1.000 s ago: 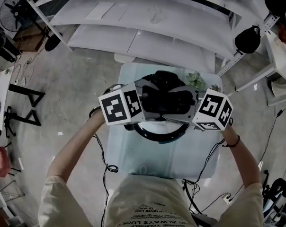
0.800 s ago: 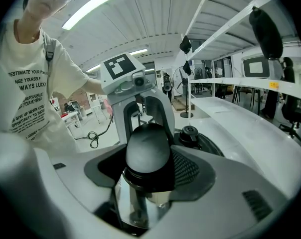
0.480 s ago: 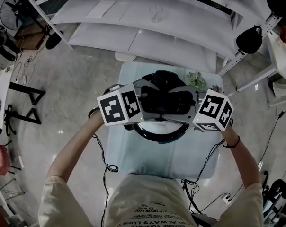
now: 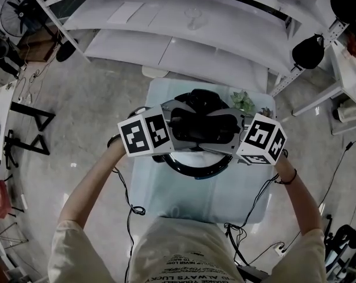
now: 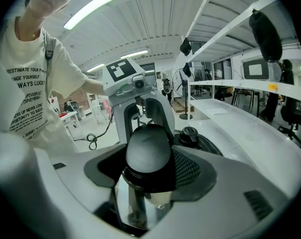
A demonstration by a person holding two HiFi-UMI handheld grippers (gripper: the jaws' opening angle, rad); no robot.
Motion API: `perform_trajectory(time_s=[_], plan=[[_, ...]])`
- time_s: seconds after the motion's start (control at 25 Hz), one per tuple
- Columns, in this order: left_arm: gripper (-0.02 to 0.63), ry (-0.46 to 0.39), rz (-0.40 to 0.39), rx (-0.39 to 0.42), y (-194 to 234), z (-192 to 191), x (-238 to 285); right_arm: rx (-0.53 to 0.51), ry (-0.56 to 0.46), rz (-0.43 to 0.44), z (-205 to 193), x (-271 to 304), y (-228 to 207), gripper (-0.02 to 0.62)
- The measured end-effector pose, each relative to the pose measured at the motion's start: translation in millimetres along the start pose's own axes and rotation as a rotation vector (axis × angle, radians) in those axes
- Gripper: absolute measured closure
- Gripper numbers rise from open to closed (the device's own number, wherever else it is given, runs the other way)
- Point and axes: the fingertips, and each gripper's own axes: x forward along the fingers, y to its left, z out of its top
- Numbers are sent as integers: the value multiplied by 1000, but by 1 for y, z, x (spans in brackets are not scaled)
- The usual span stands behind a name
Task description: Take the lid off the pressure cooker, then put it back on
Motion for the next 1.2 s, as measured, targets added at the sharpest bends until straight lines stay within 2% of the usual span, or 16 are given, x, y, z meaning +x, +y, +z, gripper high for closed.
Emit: perform_trajectory(time_s=[0.28, 0.48, 0.72, 1.08, 1.2], plan=[[299, -106, 119, -83, 5, -2, -6, 4, -33, -49, 1, -2, -3, 308], [293, -143, 215, -101, 6, -3, -11, -6, -61, -94, 2, -5, -3, 301], [293, -199, 300, -164, 4, -6, -16, -8, -77, -151, -3, -9, 1, 296], [294, -331, 485, -295, -6, -8, -33, 22, -165, -311, -8, -35, 6, 299], [296, -364, 555, -301, -12, -4, -41, 29, -194, -364, -6, -48, 10, 347]])
